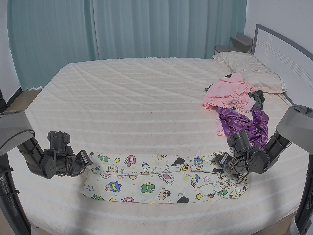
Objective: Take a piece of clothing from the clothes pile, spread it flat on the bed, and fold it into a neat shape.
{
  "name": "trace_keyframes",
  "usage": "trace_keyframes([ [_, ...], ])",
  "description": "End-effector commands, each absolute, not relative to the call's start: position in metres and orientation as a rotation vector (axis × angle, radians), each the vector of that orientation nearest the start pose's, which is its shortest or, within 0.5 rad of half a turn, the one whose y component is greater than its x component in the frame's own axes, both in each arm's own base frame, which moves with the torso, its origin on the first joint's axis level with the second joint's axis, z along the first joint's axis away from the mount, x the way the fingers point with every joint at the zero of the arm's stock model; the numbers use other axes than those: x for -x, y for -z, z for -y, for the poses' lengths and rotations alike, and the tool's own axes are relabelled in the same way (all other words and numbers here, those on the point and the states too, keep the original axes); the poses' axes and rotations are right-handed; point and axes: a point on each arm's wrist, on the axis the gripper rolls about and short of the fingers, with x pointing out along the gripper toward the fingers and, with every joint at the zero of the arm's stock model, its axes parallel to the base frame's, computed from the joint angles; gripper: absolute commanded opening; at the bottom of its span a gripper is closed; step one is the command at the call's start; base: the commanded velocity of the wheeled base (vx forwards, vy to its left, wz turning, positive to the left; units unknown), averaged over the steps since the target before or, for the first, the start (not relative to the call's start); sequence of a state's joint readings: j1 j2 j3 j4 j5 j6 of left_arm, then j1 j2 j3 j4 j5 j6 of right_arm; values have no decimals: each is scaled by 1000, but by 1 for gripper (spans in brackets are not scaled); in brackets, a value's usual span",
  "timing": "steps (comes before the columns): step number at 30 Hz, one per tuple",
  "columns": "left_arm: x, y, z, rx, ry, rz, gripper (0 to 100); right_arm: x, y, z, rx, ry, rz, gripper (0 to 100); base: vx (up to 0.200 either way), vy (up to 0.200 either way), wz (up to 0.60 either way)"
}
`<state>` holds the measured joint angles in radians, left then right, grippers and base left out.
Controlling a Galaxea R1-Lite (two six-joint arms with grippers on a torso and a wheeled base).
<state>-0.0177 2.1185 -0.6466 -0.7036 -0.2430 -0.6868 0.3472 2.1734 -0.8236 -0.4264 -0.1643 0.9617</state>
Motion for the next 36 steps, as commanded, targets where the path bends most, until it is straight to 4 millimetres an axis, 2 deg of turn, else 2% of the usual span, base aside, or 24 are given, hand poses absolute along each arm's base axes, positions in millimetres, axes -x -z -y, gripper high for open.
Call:
trace_keyframes([
  [1,-329,-31,11,734,-7,-774,0,-324,-12,-115,-658,264,-888,100,0,0,0],
  [7,-333,-36,9,732,0,-747,0,-324,-12,-115,-658,264,-888,100,0,0,0],
  [17,-332,-28,8,715,-7,-781,0,-324,-12,-115,-660,265,-888,100,0,0,0],
  [18,-331,-26,8,708,-7,-788,100,-324,-11,-115,-659,266,-889,100,0,0,0],
  [36,-323,-18,11,706,-12,-826,100,-324,-12,-114,-662,266,-886,100,0,0,0],
])
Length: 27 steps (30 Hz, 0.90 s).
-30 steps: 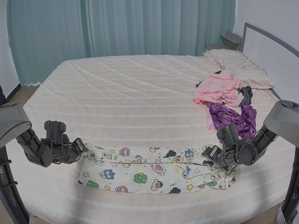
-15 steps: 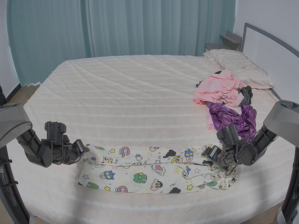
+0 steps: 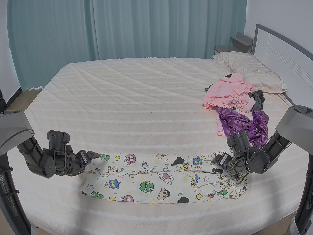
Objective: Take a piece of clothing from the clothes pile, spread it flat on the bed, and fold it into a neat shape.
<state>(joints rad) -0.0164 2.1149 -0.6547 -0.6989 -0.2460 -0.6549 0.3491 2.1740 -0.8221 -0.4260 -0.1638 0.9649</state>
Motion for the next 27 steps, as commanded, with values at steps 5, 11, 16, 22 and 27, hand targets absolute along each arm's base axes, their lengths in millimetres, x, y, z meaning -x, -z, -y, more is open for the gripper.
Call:
trace_keyframes([
  [5,-323,-13,11,707,-17,-839,100,-324,-12,-114,-662,266,-886,100,0,0,0],
  [11,-323,-15,11,708,-17,-834,0,-324,-12,-114,-662,266,-886,100,0,0,0],
  [16,-317,-15,9,709,-28,-843,0,-324,-12,-114,-663,268,-886,100,0,0,0],
  [22,-318,-23,5,711,-28,-811,0,-324,-14,-114,-664,265,-882,100,0,0,0],
  [27,-320,-40,4,710,-9,-756,0,-324,-14,-114,-664,265,-882,100,0,0,0],
])
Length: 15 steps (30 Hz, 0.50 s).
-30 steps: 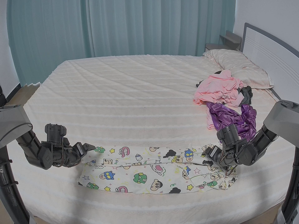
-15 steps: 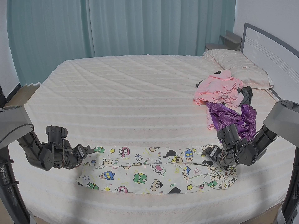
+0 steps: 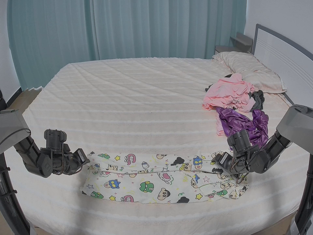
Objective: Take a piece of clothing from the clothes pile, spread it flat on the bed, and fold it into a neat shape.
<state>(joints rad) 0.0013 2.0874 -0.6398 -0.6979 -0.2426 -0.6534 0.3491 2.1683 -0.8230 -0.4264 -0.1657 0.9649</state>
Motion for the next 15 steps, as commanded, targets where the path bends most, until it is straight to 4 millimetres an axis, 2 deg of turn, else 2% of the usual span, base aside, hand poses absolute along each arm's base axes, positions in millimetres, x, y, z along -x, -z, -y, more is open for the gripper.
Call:
trace_keyframes([
  [1,-322,-45,4,710,-2,-736,0,-324,-14,-114,-664,265,-882,100,0,0,0],
  [11,-331,-65,2,708,15,-673,0,-324,-14,-114,-665,266,-880,100,0,0,0],
  [15,-330,-62,0,710,6,-686,0,-324,-14,-114,-664,267,-879,100,0,0,0],
])
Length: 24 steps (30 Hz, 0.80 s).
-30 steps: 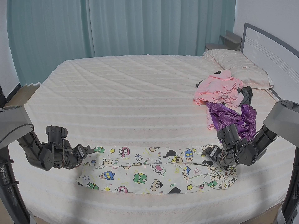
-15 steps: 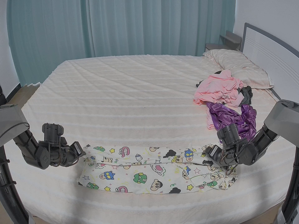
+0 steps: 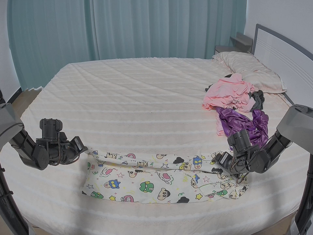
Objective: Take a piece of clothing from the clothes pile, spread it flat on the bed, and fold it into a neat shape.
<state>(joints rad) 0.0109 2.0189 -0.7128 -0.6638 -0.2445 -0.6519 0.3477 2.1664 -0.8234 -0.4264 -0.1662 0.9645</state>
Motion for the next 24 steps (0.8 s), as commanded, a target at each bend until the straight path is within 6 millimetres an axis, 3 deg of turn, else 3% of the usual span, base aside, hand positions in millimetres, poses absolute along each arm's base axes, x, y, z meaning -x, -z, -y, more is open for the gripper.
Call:
trace_keyframes([
  [1,-330,-59,0,711,4,-693,0,-324,-14,-113,-665,268,-878,100,0,0,0],
  [10,-323,-32,-3,671,-22,-785,0,-324,-15,-113,-663,273,-875,100,0,0,0],
  [24,-318,-15,-3,648,-76,-837,0,-320,-16,-111,-660,278,-877,100,0,0,0],
])
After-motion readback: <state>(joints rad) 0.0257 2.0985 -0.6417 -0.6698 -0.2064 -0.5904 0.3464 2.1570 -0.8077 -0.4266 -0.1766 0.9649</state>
